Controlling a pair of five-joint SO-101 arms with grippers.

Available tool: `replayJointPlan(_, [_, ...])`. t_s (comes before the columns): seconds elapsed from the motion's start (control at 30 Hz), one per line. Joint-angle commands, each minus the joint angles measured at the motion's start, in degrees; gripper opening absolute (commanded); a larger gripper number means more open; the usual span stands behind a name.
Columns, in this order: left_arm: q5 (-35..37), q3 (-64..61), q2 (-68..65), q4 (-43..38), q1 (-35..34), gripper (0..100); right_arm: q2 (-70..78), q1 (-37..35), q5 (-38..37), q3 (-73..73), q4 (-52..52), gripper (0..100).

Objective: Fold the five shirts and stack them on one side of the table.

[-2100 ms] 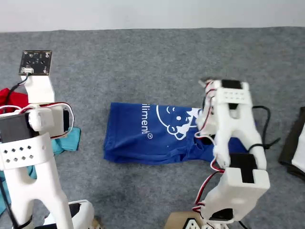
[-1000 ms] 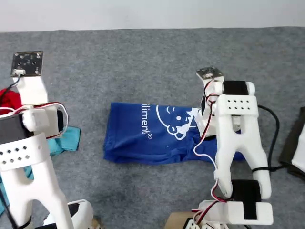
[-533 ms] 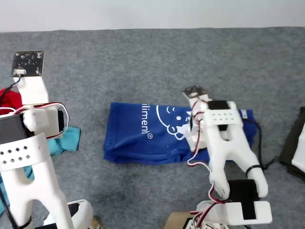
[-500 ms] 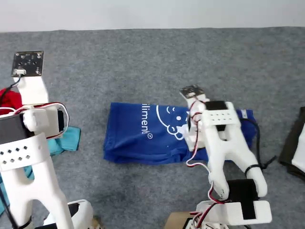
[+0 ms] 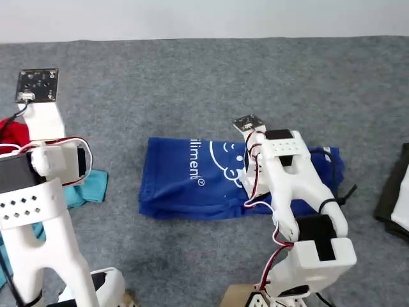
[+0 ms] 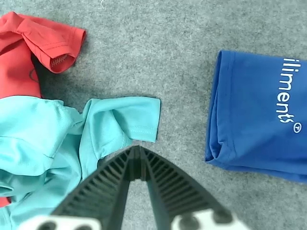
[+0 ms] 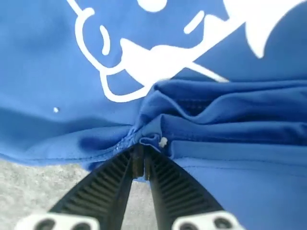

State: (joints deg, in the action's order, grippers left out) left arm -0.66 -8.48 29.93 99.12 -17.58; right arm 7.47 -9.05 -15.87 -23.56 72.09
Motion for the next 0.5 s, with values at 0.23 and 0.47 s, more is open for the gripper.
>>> replayJointPlan(0.23, [0.09,0.4,1.49,1.41,-0.18,0,-17.19,-0.66,-0.26,7.82,10.95,1.0])
replayJointPlan(0.47, [0.09,0.48,1.58,1.41,-0.35,0,-19.03,-7.43,-0.26,8.18,9.71,1.0])
